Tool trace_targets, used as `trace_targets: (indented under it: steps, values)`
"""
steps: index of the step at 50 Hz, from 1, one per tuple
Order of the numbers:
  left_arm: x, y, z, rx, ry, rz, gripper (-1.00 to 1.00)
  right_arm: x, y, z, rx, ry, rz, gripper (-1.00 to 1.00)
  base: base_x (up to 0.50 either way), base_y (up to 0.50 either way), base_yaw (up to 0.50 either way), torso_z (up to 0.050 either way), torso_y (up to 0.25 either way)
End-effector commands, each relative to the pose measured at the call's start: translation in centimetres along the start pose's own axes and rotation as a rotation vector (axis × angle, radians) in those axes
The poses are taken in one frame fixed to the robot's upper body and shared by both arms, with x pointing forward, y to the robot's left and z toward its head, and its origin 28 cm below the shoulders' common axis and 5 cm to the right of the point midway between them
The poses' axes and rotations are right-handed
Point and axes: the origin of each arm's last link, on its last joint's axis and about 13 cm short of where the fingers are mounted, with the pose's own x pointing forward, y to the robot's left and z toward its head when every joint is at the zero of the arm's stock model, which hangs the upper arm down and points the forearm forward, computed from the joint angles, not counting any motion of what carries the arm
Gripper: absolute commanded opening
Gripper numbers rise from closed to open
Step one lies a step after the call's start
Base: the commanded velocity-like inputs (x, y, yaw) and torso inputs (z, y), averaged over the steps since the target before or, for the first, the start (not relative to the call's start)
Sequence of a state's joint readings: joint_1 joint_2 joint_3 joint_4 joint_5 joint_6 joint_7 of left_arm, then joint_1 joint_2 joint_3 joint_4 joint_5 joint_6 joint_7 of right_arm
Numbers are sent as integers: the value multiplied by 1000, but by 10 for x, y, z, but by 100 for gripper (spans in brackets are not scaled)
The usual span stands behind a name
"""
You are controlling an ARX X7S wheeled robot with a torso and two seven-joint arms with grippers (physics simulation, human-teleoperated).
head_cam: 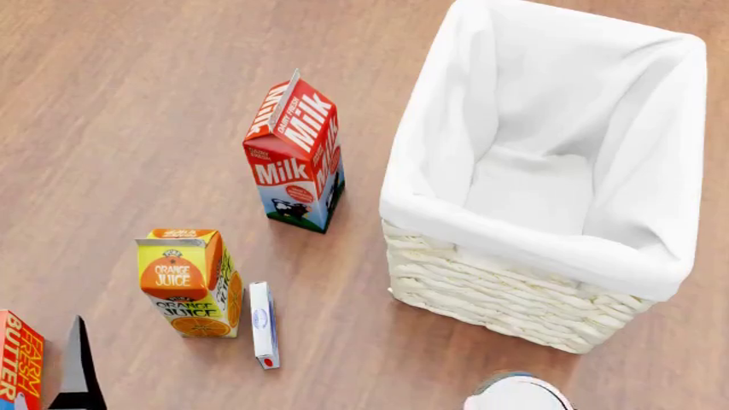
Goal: Pick up the alphabet soup and the tomato sauce, and put them in the basket.
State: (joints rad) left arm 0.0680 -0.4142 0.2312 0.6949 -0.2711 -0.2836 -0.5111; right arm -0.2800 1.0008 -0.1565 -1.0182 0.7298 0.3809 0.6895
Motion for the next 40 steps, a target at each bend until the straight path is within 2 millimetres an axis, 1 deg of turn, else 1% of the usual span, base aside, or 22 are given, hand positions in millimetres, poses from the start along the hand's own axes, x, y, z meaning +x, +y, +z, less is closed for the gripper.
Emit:
trace_targets:
  steps: [1,12,19,22,25,33,40]
  values:
    - [2,0,0,-45,6,-32,100,5,-15,25,-64,-91,-55,-100,0,0,0,0,0]
    - [1,-3,-1,-44,11,-43,100,8,-26,41,-90,-125,-91,-100,0,0,0,0,0]
    - [1,-2,-1,-46,11,-40,100,15,-34,50,-96,-136,-108,-100,0,0,0,0,2]
    - [2,-2,-2,-40,12,-38,100,19,-38,55,-87,-140,-112,-100,0,0,1,0,0]
    - [2,-2,-3,-42,12,-38,100,27,-46,64,-84,-150,-123,-100,0,0,0,0,0]
    - [3,-1,-2,-38,12,-32,100,37,-54,80,-100,-174,-134,-100,0,0,0,0,0]
    - [3,-1,-4,-39,14,-34,100,54,-64,94,-100,-175,-125,-100,0,0,0,0,0]
